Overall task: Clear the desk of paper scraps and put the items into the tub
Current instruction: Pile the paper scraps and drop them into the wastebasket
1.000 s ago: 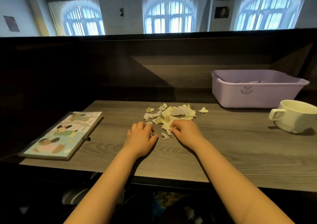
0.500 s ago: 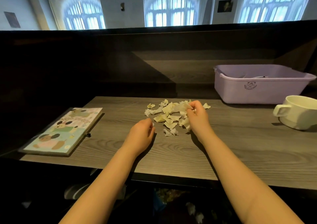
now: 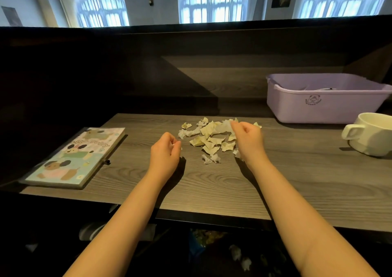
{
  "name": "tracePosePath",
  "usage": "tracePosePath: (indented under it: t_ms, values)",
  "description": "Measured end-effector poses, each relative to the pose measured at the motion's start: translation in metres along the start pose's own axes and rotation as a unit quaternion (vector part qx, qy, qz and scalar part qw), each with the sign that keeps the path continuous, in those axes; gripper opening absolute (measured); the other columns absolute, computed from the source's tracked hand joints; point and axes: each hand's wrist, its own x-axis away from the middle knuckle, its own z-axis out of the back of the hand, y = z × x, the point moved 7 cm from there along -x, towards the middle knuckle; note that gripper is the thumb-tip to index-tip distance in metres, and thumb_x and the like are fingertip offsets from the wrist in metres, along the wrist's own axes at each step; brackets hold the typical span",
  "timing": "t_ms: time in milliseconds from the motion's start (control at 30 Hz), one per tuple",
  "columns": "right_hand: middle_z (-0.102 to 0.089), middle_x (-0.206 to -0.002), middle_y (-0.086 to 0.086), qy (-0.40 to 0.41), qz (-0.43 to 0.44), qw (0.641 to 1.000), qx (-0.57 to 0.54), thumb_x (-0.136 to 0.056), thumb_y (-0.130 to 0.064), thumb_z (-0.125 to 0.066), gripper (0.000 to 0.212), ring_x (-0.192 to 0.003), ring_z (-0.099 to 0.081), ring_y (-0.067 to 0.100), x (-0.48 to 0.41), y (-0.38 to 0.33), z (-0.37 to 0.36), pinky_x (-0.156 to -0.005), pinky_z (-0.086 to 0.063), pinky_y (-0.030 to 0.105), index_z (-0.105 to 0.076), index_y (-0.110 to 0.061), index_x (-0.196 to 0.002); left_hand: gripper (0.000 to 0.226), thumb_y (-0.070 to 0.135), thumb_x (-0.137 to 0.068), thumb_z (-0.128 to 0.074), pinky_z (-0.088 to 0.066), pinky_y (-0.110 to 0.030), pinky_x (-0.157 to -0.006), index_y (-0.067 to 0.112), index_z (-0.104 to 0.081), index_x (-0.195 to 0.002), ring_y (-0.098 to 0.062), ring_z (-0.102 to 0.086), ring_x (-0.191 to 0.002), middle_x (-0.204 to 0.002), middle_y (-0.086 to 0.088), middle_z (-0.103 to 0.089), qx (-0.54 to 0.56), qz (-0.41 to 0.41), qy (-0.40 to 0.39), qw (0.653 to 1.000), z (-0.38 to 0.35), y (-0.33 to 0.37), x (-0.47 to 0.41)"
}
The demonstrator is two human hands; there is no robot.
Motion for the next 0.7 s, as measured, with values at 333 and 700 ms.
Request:
tracePosePath:
  t_ms: [333, 700]
  values:
    - [-0.035, -0.052, 0.001, -0.01, 0.041, 0.998, 0.041, -0.09, -0.018, -0.057, 0.043, -0.052, -0.033, 0.011, 0.0, -0.003, -0.004, -0.053, -0.031, 0.025, -0.04, -0.014, -0.052, 0.02, 0.023, -0.093, -0.053, -0.039, -0.024, -0.069, 0.006, -0.061, -0.101, -0.014, -0.053, -0.077, -0.08, 0.001, -0.059, -0.151, -0.028, -0.058, 0.986, -0.015, -0.002, 0.0]
    - [-0.061, -0.105, -0.004, -0.137, 0.073, 0.938, 0.309, -0.089, -0.042, -0.058, 0.019, -0.095, -0.051, 0.011, 0.002, -0.014, -0.005, -0.076, -0.042, 0.029, -0.062, -0.023, -0.085, 0.023, 0.028, -0.094, -0.048, -0.044, -0.031, -0.073, 0.006, -0.055, -0.1, -0.024, -0.056, -0.092, -0.098, -0.01, -0.061, -0.271, -0.012, -0.094, 0.958, -0.024, -0.007, 0.0]
